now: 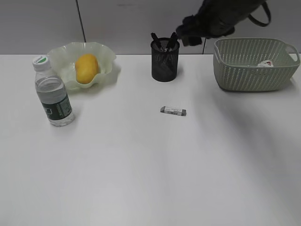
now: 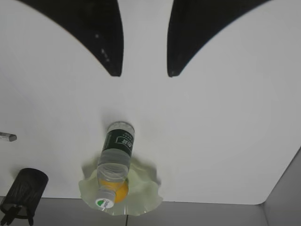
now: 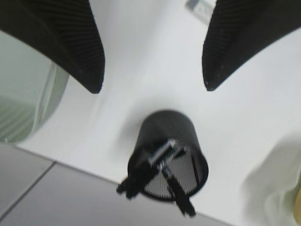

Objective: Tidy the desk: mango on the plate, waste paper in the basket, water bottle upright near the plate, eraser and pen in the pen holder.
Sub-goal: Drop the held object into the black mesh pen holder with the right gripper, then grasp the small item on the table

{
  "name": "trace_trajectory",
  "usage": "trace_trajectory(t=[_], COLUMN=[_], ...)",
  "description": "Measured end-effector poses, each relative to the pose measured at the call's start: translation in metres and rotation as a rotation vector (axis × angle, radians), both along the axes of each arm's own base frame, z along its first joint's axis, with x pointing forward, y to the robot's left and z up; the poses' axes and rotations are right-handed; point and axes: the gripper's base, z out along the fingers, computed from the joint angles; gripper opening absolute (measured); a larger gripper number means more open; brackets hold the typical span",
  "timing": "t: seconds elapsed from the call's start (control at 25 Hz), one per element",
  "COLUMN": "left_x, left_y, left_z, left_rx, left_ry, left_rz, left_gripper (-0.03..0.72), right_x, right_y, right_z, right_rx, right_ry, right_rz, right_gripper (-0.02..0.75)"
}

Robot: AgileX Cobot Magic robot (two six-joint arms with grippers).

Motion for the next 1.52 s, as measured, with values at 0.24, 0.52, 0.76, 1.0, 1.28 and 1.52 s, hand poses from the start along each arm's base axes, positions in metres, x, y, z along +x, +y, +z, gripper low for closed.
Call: trace_trajectory(t=[0.24,0.52,0.76,1.0,1.28,1.52], left_x=[0.019,0.100,0.191,0.253,0.306,0.345], left_y=[-0.007,-0.028,-0.041,-0.092,-0.171,-0.220], left_z=[0.001,0.019,0.027,0.026,-0.009,-0.043], left_rx=[-0.033,-0.045,0.004,0.287,0.791,0.882], left_ry=[0.104,0.276,0.379,0.346,0.256,0.222], left_rz=[-0.069,-0.316,-0.478,-0.760,-1.021,-1.096], left_gripper=[0.239,0.372,0.533,0.543,0.472,0.428], right_x=[-0.106,-0.224,-0.295,-0.344,-0.375,-0.380], right_y=[-0.046,-0.100,-0.132,-0.155,-0.171,-0.173], right_z=[0.014,0.033,0.050,0.040,0.034,0.034], right_rx=[-0.037,-0.031,0.067,0.090,0.136,0.147], right_ry=[0.186,0.233,0.119,0.071,-0.022,-0.043], right_rz=[-0.019,-0.029,-0.025,-0.022,-0.016,-0.014], right_gripper=[0.512,0.510,0.510,0.510,0.510,0.510])
